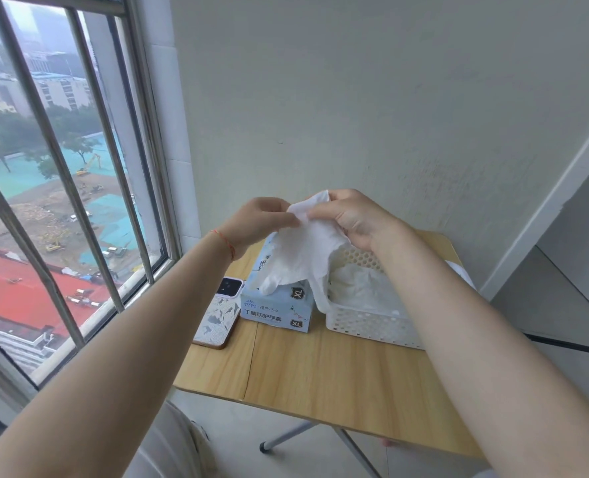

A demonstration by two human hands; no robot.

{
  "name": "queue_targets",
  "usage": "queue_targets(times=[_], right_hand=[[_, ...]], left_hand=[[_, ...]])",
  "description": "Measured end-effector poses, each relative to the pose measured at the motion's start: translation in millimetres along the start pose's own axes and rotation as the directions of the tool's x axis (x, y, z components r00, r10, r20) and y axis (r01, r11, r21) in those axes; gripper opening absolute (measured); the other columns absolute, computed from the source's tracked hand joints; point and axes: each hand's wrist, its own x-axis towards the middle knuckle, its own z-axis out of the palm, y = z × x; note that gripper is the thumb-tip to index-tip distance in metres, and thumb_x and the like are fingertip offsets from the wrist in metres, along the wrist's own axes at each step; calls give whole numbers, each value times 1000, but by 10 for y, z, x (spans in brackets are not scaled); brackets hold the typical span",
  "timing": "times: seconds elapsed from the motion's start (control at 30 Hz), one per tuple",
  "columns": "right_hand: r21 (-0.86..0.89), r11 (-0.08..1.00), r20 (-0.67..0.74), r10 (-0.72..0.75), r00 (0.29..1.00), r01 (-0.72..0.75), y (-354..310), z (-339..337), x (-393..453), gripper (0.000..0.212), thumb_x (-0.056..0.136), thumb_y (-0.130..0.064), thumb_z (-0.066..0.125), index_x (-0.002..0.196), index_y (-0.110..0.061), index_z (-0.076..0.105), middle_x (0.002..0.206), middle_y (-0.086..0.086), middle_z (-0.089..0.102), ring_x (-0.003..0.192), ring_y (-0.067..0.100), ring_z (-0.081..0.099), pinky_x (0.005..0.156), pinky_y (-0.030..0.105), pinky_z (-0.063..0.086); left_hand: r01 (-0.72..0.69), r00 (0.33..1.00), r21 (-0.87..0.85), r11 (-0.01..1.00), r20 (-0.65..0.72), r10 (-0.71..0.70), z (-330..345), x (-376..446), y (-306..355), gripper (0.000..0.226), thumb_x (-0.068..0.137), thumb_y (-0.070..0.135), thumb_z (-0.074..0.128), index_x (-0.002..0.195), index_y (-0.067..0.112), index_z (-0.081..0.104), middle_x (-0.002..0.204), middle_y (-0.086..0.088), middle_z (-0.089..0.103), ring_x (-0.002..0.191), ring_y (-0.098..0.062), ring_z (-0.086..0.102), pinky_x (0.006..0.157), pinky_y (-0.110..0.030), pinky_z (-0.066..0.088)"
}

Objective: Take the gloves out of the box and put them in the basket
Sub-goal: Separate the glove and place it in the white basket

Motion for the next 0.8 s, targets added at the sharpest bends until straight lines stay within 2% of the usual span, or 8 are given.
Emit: queue_targets(times=[0.13,0.2,0.3,0.37,0.47,0.6,0.73,0.8], right_hand=[[64,997,-154,-34,988,45,-6,-61,-26,7,88,-3,65,93,-5,69,86,11,70,73,19,67,67,26,57],[-56,996,-238,-87,967,76,-27,-61,-30,4,89,-10,66,87,-12,69,85,7,69,75,18,66,74,30,55],[-302,947,-293,-198,936,106,-115,-35,-79,8,87,-19,64,85,-13,69,81,-3,66,75,10,60,71,25,49],[-399,905,-259,-265,929,147,-180,6,-123,14,86,-20,61,84,-8,69,76,-4,62,71,9,55,66,25,45],[-452,865,-213,-342,915,218,-260,87,-211,14,85,-20,58,78,-8,64,69,-7,54,66,8,48,62,24,40],[-457,844,-261,-428,865,279,-342,116,-252,22,89,-19,55,67,-19,52,62,-11,46,60,7,42,57,22,35],[-440,849,-359,-466,809,293,-388,59,-278,24,94,-23,52,70,-22,48,66,-11,47,61,3,43,56,17,34],[-428,865,-391,-437,810,260,-369,22,-272,22,95,-22,50,73,-19,49,69,-11,47,62,5,43,56,18,34]], left_hand=[[12,995,58,998,-101,-6,-4,-44,-8,13,73,15,80,79,11,70,81,-4,65,75,-17,59,78,-35,49],[11,993,184,983,-116,11,9,-73,31,17,78,14,80,88,3,70,84,-4,66,75,-15,58,75,-28,49],[-18,992,309,951,-110,55,32,-111,128,17,77,21,82,81,11,69,88,-2,67,78,-11,59,68,-19,44],[-39,992,268,963,-103,69,57,-132,197,19,74,23,84,80,15,68,92,-3,70,83,-13,63,72,-19,47],[-81,993,111,991,-71,89,119,-184,308,35,68,26,83,94,6,69,96,-10,72,85,-18,67,86,-33,54],[-82,997,102,991,3,82,119,-238,327,21,78,21,79,93,9,72,90,-8,73,79,-18,69,83,-41,56],[27,987,140,990,150,-49,98,-338,259,6,84,18,76,87,13,74,86,-4,75,81,-21,69,80,-35,56],[75,966,50,996,244,-84,96,-392,203,7,92,14,66,93,10,72,91,-6,74,85,-22,69,84,-37,54]])
